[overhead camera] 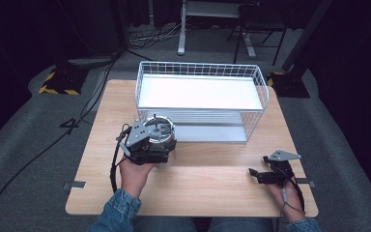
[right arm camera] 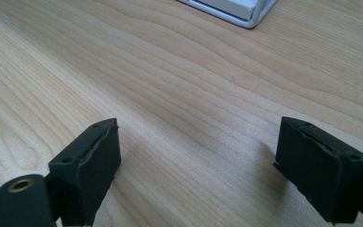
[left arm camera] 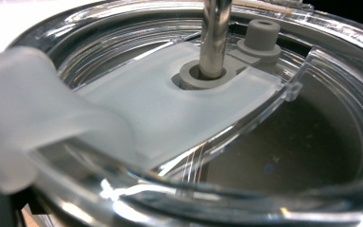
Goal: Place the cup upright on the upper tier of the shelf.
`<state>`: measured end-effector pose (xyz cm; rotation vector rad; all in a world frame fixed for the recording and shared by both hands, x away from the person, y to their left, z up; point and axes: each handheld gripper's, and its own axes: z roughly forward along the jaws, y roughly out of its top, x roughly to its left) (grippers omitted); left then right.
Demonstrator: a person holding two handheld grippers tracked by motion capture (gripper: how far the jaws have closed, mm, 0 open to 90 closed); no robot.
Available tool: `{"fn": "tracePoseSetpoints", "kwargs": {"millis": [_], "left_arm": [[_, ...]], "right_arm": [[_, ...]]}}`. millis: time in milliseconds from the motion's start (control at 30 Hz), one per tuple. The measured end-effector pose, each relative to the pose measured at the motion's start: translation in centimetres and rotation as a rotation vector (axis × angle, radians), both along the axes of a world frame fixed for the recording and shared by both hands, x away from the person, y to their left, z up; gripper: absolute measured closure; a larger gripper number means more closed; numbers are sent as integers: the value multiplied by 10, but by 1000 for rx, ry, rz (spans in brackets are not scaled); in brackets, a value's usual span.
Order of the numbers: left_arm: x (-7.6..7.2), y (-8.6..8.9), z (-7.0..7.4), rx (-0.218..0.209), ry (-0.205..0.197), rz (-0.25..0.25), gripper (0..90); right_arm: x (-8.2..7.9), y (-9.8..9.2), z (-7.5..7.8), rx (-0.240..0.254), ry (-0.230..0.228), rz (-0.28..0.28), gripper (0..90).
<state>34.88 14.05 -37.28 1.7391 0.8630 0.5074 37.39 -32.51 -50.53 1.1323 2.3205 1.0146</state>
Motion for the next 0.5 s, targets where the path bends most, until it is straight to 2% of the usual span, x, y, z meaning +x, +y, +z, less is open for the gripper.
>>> {"fn": "tracePoseSetpoints", "kwargs": {"millis": [167,233,367,433,500], "left_arm": [[0,-3,16,7,-4,8,37],[1,-4,26,-16,-5,9,37],[2,-6,37,-34,-10,17,37],[3,-9,49,-33,-19,16,37],[4,-10,53,-31,-21,16,36]], "right_arm": [[1,0,0,2,3,4,149],[1,0,0,2,4,7,148],[1,0,0,2,3,7,149],[0,0,0,-1,1,8,152],[0,0,0,-1,0,9,152]]}}
